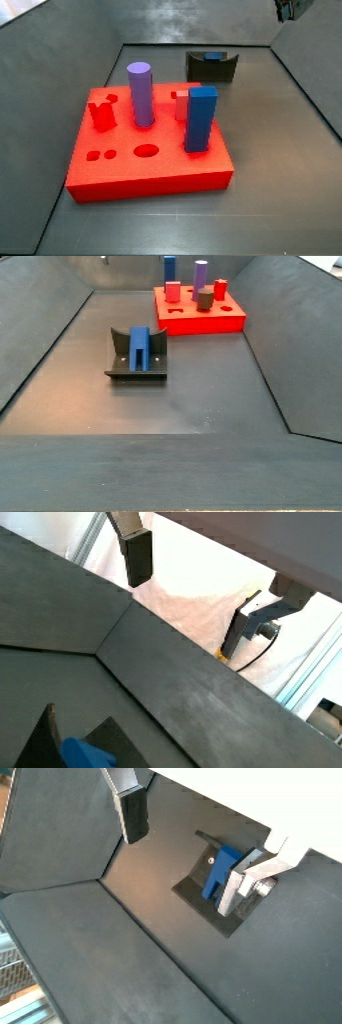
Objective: Pick up the square-circle object. Move up. Rotate the square-circle object. Place the square-circle object on the fixture. Regrasp the square-circle object. Move to above the board. Insert the square-circle object.
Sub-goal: Regrasp the square-circle object.
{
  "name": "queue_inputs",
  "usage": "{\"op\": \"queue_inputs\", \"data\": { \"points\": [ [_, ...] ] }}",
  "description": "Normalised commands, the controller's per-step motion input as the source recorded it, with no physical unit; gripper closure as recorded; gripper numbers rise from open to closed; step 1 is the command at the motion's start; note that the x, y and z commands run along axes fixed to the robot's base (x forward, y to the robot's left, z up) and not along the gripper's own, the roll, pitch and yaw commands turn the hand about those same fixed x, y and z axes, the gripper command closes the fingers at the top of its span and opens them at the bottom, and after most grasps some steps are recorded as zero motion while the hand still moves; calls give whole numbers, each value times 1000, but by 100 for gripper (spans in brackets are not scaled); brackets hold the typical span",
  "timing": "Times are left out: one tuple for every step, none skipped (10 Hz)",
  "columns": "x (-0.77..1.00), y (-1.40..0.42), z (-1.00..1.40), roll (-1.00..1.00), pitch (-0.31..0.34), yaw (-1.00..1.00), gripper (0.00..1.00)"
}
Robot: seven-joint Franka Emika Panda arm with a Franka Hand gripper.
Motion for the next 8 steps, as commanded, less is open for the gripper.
{"op": "queue_inputs", "data": {
  "points": [
    [68,-26,-3,212,49,159,0],
    [28,75,-1000,104,27,159,0],
    [34,74,-1000,93,4,153,0],
    [45,69,-1000,81,-35,135,0],
    [55,64,-1000,70,-77,113,0],
    [59,63,-1000,68,-94,98,0],
    [65,58,-1000,74,-114,62,0],
    [75,55,-1000,76,-119,36,0]
  ]
}}
